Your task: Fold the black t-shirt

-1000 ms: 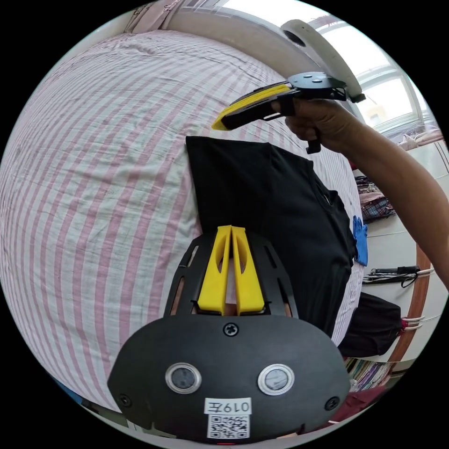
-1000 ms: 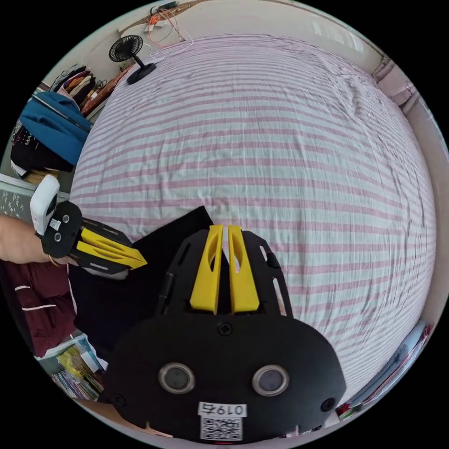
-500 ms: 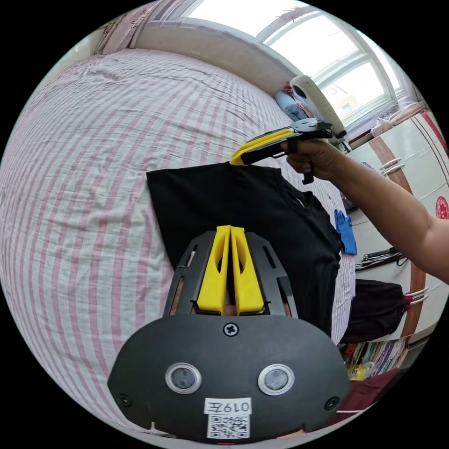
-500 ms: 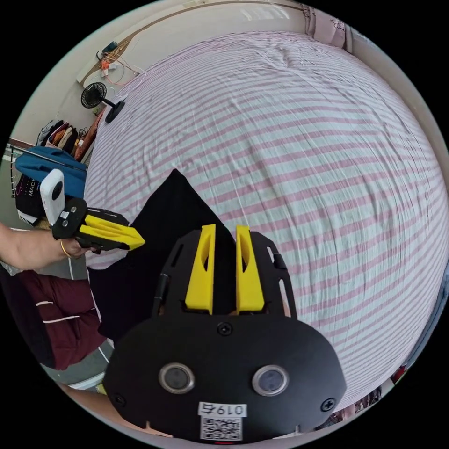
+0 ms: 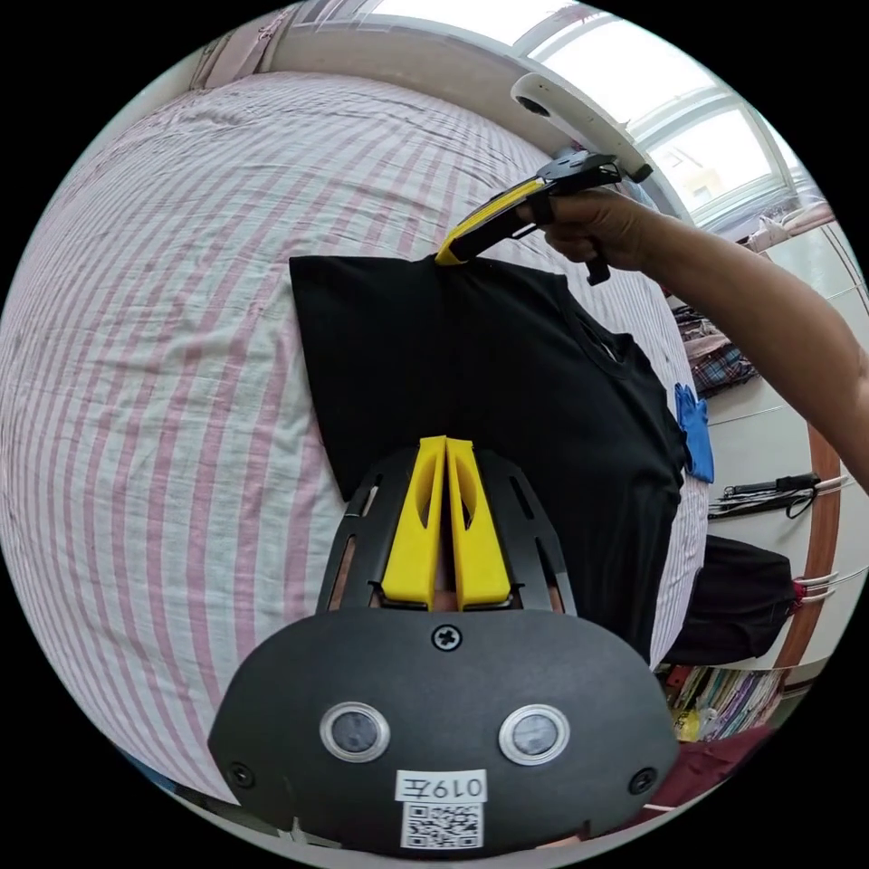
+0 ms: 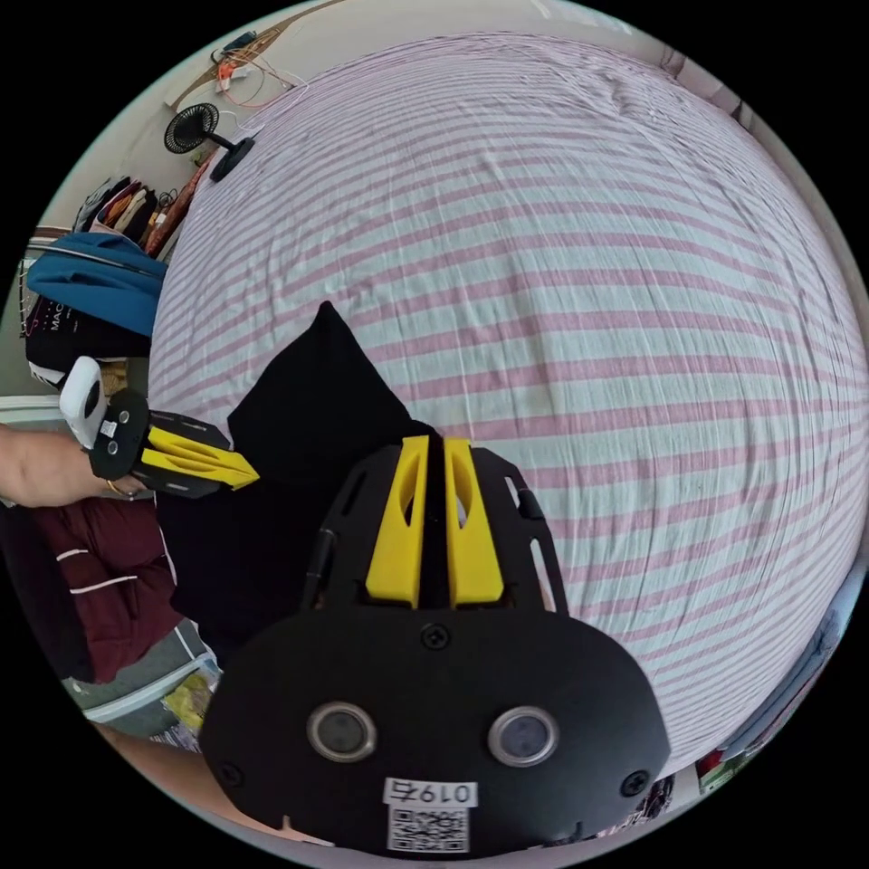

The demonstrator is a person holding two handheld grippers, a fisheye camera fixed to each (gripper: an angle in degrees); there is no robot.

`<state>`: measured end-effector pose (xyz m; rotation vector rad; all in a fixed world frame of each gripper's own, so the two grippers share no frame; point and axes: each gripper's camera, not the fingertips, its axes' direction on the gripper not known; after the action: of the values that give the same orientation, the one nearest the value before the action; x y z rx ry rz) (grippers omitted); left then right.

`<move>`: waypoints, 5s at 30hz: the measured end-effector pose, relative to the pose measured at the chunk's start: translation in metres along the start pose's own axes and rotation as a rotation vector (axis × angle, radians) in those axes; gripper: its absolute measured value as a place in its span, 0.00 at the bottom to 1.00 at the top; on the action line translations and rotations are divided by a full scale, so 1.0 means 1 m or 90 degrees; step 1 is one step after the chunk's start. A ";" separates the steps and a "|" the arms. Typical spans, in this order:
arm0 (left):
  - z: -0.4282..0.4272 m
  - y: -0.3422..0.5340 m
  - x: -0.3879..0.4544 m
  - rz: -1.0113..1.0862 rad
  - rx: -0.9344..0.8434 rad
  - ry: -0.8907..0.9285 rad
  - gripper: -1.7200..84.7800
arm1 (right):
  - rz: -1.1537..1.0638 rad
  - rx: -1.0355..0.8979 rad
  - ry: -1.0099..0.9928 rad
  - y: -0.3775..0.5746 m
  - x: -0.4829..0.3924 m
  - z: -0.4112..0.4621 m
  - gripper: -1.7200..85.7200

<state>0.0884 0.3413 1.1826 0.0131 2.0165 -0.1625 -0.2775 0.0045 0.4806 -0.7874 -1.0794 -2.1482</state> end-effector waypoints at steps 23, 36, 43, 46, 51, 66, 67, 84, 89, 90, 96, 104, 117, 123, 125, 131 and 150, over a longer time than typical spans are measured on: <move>0.167 -0.096 -0.101 -0.072 0.054 -0.056 0.03 | 0.375 0.415 -0.040 0.178 0.014 0.237 0.04; 0.327 -0.126 0.100 0.311 -0.038 0.211 0.04 | 0.962 0.468 0.038 0.438 -0.107 0.497 0.09; 0.503 -0.135 0.301 0.543 -0.190 0.260 0.03 | 1.025 0.577 -0.051 0.422 -0.091 0.613 0.10; 0.571 -0.118 0.345 0.603 -0.277 0.252 0.03 | 1.049 0.638 -0.096 0.412 -0.081 0.652 0.11; 0.645 -0.086 0.365 0.652 -0.328 0.204 0.03 | 1.081 0.682 -0.160 0.392 -0.061 0.711 0.09; 0.765 -0.042 0.352 0.640 -0.305 0.107 0.03 | 1.018 0.620 -0.125 0.328 -0.011 0.811 0.06; 0.770 -0.037 0.354 0.647 -0.302 0.091 0.03 | 1.008 0.617 -0.126 0.323 -0.008 0.815 0.07; 0.785 0.032 0.388 0.840 -0.199 0.061 0.10 | 0.976 0.607 -0.106 0.263 0.029 0.850 0.09; 0.795 0.035 0.401 0.862 -0.241 0.049 0.06 | 0.982 0.618 -0.120 0.255 0.042 0.858 0.09; 0.795 0.034 0.402 0.856 -0.254 0.060 0.05 | 0.981 0.620 -0.130 0.253 0.045 0.861 0.09; 0.789 0.036 0.408 0.874 -0.330 0.104 0.03 | 0.988 0.615 -0.121 0.240 0.055 0.862 0.02; 0.751 0.035 0.413 0.857 -0.287 0.060 0.03 | 1.017 0.582 -0.084 0.221 0.061 0.853 0.02; 0.631 0.024 0.427 0.865 -0.299 0.075 0.12 | 0.911 0.494 -0.004 0.192 0.056 0.795 0.08; 0.484 0.001 0.363 0.713 -0.187 0.252 0.07 | 0.751 0.435 -0.071 0.163 0.011 0.775 0.06; 0.413 0.010 0.295 0.613 -0.141 0.305 0.05 | 0.717 0.388 -0.087 0.157 -0.007 0.776 0.06; 0.269 0.125 0.113 0.396 -0.176 0.159 0.03 | 0.647 0.231 -0.085 0.136 -0.065 0.782 0.05; 0.014 0.350 -0.094 -0.102 -0.192 0.041 0.15 | 0.768 0.226 -0.158 0.164 -0.115 0.790 0.11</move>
<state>0.1709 0.6926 1.2224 -0.3384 2.0876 0.0423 0.1018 0.6145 0.8649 -1.1383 -0.7314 -0.8414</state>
